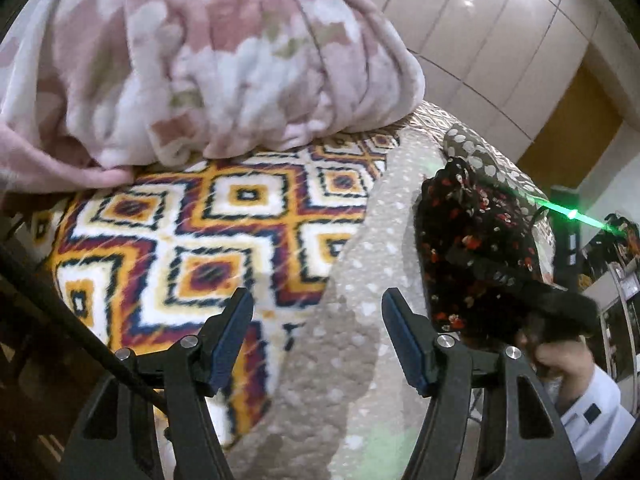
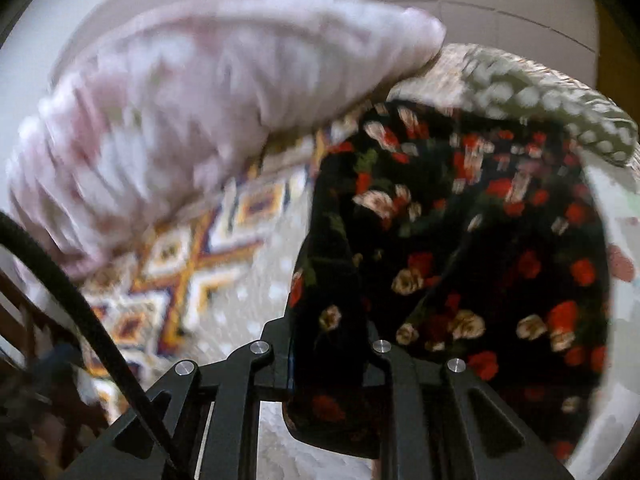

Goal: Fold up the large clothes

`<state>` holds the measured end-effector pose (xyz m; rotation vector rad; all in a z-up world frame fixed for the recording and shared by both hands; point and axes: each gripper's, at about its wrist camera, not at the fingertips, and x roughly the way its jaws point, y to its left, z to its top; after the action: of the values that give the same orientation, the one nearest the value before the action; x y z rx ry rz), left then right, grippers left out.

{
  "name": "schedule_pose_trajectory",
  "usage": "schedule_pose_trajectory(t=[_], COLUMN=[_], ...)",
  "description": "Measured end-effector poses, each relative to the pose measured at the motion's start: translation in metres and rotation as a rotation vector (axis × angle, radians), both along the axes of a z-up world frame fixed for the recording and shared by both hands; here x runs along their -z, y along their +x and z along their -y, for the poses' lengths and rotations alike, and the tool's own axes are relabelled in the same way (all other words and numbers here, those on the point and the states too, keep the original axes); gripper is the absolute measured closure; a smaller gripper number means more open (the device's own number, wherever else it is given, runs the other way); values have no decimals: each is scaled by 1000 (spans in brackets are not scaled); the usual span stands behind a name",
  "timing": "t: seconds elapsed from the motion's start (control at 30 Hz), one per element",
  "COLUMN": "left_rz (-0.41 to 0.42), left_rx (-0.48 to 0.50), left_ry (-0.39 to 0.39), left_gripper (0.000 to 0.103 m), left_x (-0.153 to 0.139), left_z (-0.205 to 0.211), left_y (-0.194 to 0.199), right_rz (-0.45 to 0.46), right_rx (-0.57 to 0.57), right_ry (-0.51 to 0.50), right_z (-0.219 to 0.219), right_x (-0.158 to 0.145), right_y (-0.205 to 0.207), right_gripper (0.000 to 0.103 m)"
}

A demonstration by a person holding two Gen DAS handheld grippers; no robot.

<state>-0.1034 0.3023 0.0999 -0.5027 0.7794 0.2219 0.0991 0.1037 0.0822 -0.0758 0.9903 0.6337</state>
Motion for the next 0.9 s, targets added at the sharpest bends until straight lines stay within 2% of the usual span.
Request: schedule_pose_trajectory(t=[0.07,0.13,0.23,0.3,0.33,0.37,0.47,0.6,0.77,0.9], left_rz=[3,10,33,53,63,74,107,126,91,84], left_rx=[1,5,30,68,86,107,125,195,243,267], left_ry=[-14,-38,-77,-80,-77,-76,-87,-157,-162,-225], left_gripper=[37,37,36,32,30,29,25,24,24,24], left_x=[2,2,-2,-9,-12,-17,-26,-23,-2,16], left_z=[-4,-3,5,19,25,34,48,70,87,88], left_y=[0,6,20,32,38,45,57,77,95,105], right_rz=[-25,-35,-58,-65,-61,-44,5,60,92,43], right_rx=[-5,-14,-37,-39,-36,-24,8,30,27,-11], right_ry=[10,47,149,244,269,286,251,158,30,-70], right_z=[-1,2,22,48,61,76,97,91,55,12], right_x=[13,9,-15,-36,-44,-53,-71,-81,-79,-63], right_y=[5,9,7,-1,-6,-10,-9,9,56,86], right_gripper=[82,75,69,63,59,58,58,46,45,45])
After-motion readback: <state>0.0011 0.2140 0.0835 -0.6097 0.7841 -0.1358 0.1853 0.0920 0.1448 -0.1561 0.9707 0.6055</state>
